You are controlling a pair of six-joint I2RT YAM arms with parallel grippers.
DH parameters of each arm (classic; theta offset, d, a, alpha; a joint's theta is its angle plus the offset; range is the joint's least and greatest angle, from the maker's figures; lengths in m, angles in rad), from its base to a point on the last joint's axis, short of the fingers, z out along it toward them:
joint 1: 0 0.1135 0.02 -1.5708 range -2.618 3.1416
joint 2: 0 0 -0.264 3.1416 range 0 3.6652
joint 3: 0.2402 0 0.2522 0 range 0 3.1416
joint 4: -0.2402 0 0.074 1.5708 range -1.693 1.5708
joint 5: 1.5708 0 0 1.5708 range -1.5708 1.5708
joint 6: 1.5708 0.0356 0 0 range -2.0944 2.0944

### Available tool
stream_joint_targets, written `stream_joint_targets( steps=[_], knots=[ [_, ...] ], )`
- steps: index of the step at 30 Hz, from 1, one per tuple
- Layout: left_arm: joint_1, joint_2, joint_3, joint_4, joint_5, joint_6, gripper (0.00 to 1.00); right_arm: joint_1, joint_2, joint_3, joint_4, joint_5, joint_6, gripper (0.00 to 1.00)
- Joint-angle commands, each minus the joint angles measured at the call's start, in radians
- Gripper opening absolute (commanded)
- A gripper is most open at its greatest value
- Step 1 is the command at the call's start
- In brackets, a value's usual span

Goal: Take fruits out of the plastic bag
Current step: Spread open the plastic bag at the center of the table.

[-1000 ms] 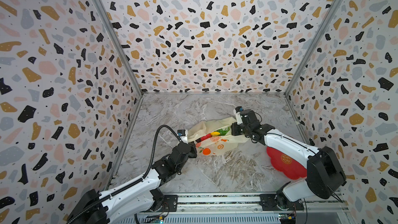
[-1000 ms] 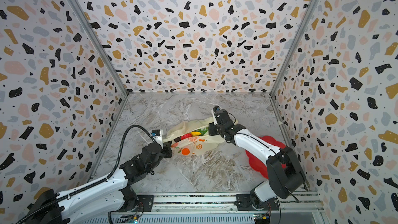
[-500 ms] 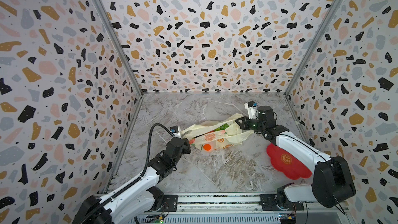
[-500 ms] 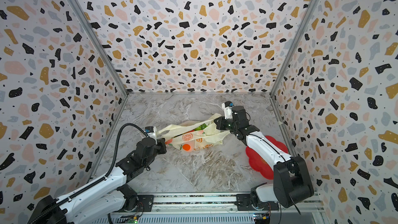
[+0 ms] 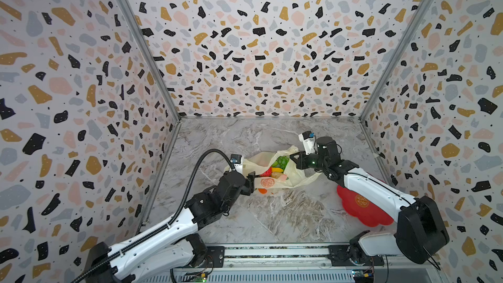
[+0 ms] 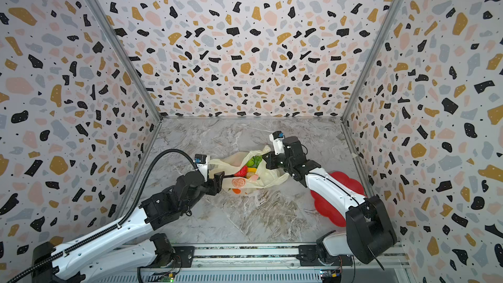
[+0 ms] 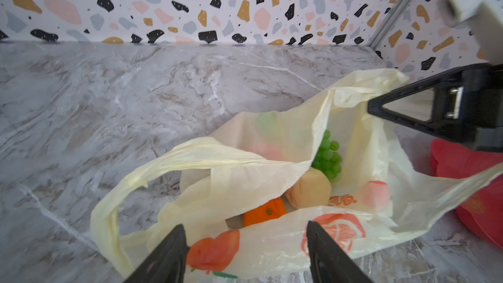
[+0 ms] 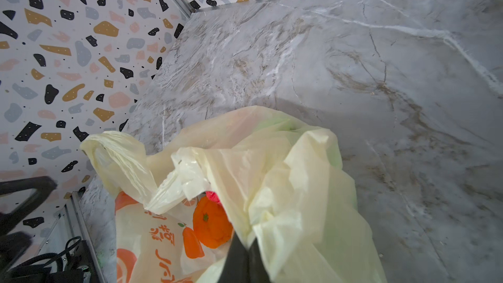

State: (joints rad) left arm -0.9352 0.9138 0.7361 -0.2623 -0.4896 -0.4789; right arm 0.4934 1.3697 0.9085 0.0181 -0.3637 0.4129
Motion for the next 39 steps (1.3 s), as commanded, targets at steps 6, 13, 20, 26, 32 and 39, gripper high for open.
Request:
stream_joint_targets(
  steps=[6, 13, 20, 26, 32, 39],
  knots=[
    [-0.119, 0.222, 0.14, -0.005, -0.08, 0.131, 0.73, 0.002, -0.029, 0.047, 0.002, 0.006, -0.03, 0.0],
    [-0.116, 0.503, 0.303, -0.104, -0.142, 0.129, 0.8, 0.01, -0.045, 0.043, -0.007, 0.009, -0.035, 0.0],
    [-0.05, 0.648, 0.388, -0.147, -0.209, 0.072, 0.75, 0.024, -0.063, 0.022, 0.0, 0.017, -0.047, 0.0],
    [0.03, 0.71, 0.424, -0.149, -0.225, 0.039, 0.65, 0.03, -0.076, 0.001, -0.004, 0.006, -0.073, 0.0],
    [0.051, 0.672, 0.389, -0.021, -0.108, 0.082, 0.56, 0.031, -0.072, -0.017, -0.018, 0.048, -0.099, 0.0],
    [0.171, 0.623, 0.325, 0.034, 0.012, 0.039, 0.13, 0.028, -0.065, -0.008, -0.027, 0.086, -0.109, 0.0]
  ],
)
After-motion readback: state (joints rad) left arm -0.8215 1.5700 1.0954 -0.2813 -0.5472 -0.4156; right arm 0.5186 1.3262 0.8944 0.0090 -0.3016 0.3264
